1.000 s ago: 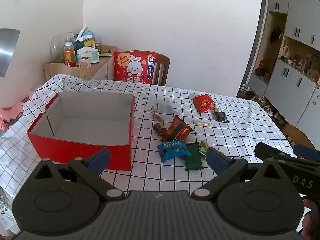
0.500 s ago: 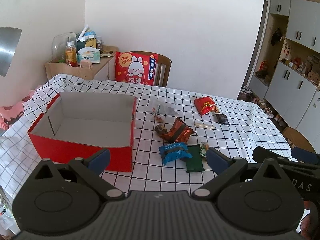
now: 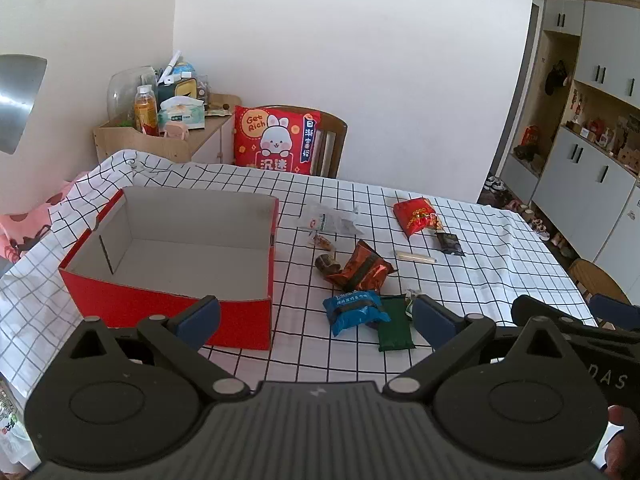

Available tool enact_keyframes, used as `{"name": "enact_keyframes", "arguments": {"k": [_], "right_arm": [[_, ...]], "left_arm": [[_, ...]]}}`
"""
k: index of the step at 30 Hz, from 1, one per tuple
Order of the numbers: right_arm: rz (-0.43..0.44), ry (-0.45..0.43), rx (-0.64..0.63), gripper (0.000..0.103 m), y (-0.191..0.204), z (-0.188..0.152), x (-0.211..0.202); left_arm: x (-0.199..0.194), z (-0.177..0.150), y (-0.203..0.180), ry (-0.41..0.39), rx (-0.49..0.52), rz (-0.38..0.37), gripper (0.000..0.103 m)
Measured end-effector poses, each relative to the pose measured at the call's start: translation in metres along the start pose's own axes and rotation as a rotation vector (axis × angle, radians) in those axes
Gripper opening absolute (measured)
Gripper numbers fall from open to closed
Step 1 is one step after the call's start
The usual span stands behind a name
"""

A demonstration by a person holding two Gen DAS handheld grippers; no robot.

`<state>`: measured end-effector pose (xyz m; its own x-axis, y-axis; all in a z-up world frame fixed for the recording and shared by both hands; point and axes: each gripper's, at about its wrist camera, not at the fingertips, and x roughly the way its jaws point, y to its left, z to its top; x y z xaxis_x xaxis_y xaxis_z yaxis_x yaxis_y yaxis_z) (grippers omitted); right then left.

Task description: Organize snacks

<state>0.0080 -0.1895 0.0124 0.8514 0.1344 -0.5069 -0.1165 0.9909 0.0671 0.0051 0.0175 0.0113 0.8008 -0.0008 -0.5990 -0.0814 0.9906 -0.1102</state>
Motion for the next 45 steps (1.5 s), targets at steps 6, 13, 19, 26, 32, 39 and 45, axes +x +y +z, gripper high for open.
{"name": "enact_keyframes", "arguments": {"k": [6, 13, 19, 26, 32, 39, 45], "right_arm": [[0.012, 0.022, 0.009, 0.103, -0.001, 0.0, 0.004], [0.023, 0.022, 0.005, 0.103, -0.001, 0.0, 0.005], [0.018, 0.015, 0.003, 0.103, -0.003, 0.0, 0.004], [0.021, 0.023, 0.006, 0.103, -0.007, 0.002, 0.008], [0.021, 0.022, 0.009, 0.103, -0.017, 0.002, 0.015], [0.023, 0.04, -0.001, 0.101, -0.028, 0.002, 0.027], [0.048, 0.104, -0.032, 0.098, -0.04, -0.002, 0.052]], "left_arm": [[0.001, 0.0, 0.001, 0.004, 0.002, -0.002, 0.103], [0.004, 0.0, 0.0, 0.011, 0.002, -0.005, 0.103], [0.006, 0.0, -0.005, 0.008, 0.013, -0.004, 0.103], [0.011, 0.0, -0.012, 0.016, 0.014, -0.003, 0.103], [0.019, 0.003, -0.018, 0.026, 0.016, -0.004, 0.103], [0.039, 0.005, -0.028, 0.064, 0.006, 0.01, 0.103], [0.068, 0.003, -0.04, 0.124, 0.006, 0.033, 0.103]]}}
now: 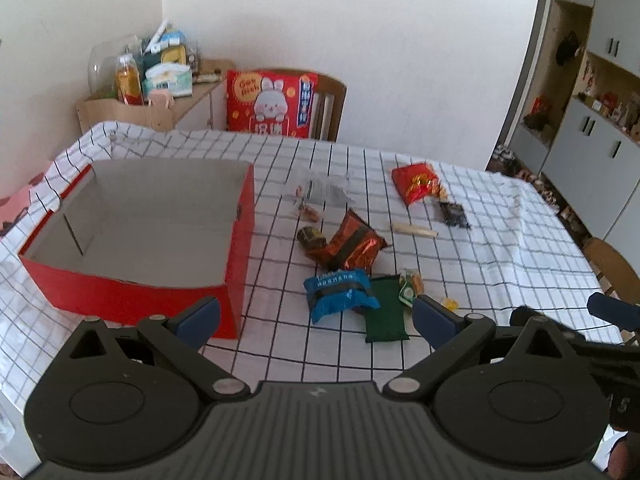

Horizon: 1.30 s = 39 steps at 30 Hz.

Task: Organize snacks
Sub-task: 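Grasp the blue wafer pack with the left tool while the right tool grasps the yellow candy pack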

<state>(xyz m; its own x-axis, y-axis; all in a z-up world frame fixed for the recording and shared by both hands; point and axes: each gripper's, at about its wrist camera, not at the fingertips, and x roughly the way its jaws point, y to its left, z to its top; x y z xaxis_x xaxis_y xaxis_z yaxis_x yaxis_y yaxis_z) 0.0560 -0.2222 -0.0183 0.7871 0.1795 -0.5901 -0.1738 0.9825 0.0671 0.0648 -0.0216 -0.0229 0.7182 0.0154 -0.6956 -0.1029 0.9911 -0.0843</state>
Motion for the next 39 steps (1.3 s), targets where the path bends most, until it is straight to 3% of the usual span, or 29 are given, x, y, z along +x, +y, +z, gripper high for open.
{"name": "enact_keyframes", "arguments": {"k": [21, 26, 31, 34, 39], "right_arm": [[0.115, 0.225, -0.186, 0.076, -0.043, -0.017, 0.131], [0.166, 0.269, -0.195, 0.071, -0.045, -0.017, 0.158], [0.186, 0.313, -0.194, 0.062, -0.046, -0.019, 0.18], [0.185, 0.329, -0.191, 0.061, -0.046, -0.021, 0.19], [0.204, 0.345, -0.193, 0.06, -0.048, -0.021, 0.201]], "left_arm": [[0.139, 0.023, -0.03, 0.144, -0.032, 0.103, 0.102], [0.175, 0.027, -0.027, 0.232, -0.062, 0.091, 0.096], [0.197, 0.025, -0.025, 0.266, -0.078, 0.111, 0.095], [0.207, 0.027, -0.024, 0.287, -0.087, 0.105, 0.088], [0.222, 0.027, -0.015, 0.346, -0.16, 0.035, 0.085]]}}
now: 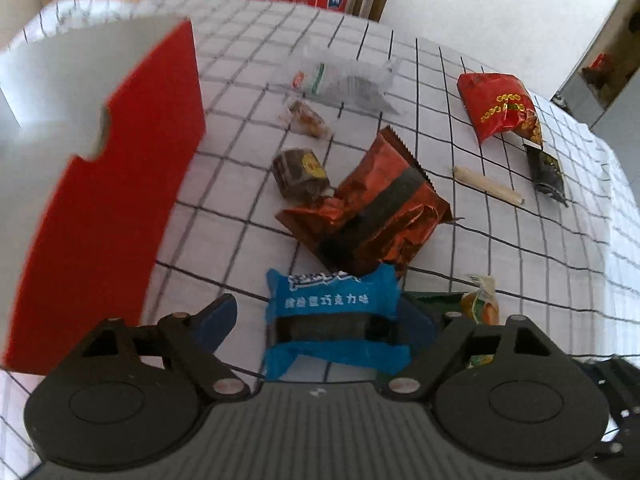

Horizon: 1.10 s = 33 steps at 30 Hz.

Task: Organize snacks
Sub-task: 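Grasp the blue wafer pack with the left tool while the right tool grasps the yellow candy pack, then carry both packs over the red box and open both tools to drop them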

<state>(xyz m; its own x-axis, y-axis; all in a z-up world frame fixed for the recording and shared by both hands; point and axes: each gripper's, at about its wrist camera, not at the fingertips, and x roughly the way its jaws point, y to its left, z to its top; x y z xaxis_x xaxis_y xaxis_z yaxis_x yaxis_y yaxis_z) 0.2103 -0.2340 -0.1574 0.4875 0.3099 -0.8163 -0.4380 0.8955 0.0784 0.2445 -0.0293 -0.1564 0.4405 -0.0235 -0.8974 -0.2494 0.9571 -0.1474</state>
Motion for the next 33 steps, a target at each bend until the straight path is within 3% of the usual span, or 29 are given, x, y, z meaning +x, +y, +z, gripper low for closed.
{"name": "enact_keyframes", "arguments": {"k": [4, 11, 16, 25, 33], "right_arm": [[0.013, 0.012, 0.0, 0.055, 0.0, 0.001, 0.005], [0.016, 0.018, 0.011, 0.046, 0.001, 0.001, 0.007], [0.005, 0.022, 0.029, 0.038, 0.0, -0.001, 0.004], [-0.002, 0.008, 0.051, 0.033, 0.003, -0.004, -0.02], [0.015, -0.045, 0.051, 0.032, 0.009, 0.003, -0.053]], "left_arm": [[0.003, 0.002, 0.002, 0.01, -0.012, -0.025, 0.081], [0.001, 0.0, 0.001, 0.002, 0.001, -0.045, 0.057], [-0.002, -0.002, 0.002, -0.004, 0.009, -0.039, 0.051], [-0.024, -0.009, 0.006, -0.042, -0.002, -0.044, 0.05], [-0.069, -0.018, 0.006, -0.097, 0.01, -0.03, 0.05]]}}
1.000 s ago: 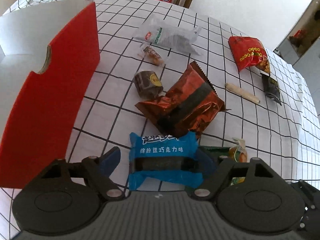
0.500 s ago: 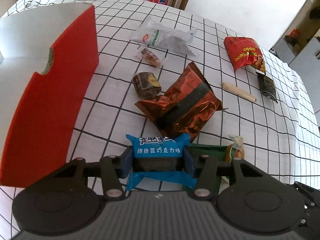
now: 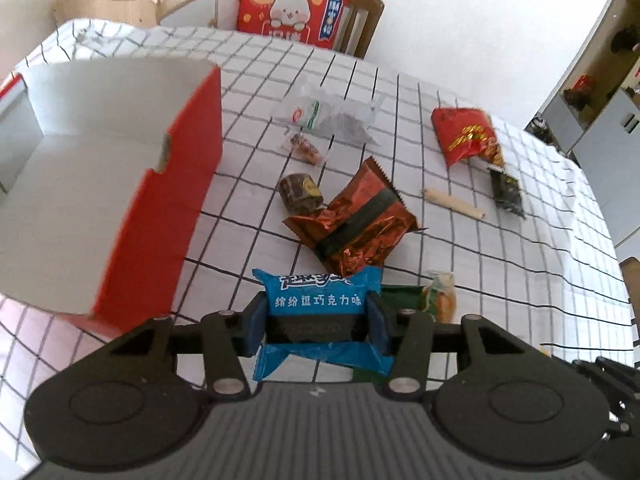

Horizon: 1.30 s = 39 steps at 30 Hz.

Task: Organize snacks
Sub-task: 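Carry both packs over the red box and open both tools to drop them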

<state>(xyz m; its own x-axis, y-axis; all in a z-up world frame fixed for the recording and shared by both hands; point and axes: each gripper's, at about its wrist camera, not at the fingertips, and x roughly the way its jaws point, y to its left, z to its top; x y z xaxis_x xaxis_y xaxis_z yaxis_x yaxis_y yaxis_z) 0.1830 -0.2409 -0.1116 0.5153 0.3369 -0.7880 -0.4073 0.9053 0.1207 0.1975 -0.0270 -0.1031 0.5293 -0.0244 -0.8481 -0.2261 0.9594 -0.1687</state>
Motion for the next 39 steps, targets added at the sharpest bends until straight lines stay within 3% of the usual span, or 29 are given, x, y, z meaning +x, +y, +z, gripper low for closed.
{"name": "enact_keyframes", "arguments": {"k": [17, 24, 39], "right_arm": [[0.1, -0.087, -0.037, 0.032, 0.055, 0.043, -0.048], [0.146, -0.106, -0.071, 0.032, 0.104, 0.07, -0.043], [0.213, -0.099, -0.215, 0.032, 0.205, 0.112, -0.004]], "left_arm": [[-0.087, 0.004, 0.039, -0.085, -0.018, 0.016, 0.05], [-0.109, 0.02, 0.077, -0.132, -0.037, 0.025, 0.05], [-0.116, 0.054, 0.178, -0.166, -0.165, 0.145, 0.05]]}}
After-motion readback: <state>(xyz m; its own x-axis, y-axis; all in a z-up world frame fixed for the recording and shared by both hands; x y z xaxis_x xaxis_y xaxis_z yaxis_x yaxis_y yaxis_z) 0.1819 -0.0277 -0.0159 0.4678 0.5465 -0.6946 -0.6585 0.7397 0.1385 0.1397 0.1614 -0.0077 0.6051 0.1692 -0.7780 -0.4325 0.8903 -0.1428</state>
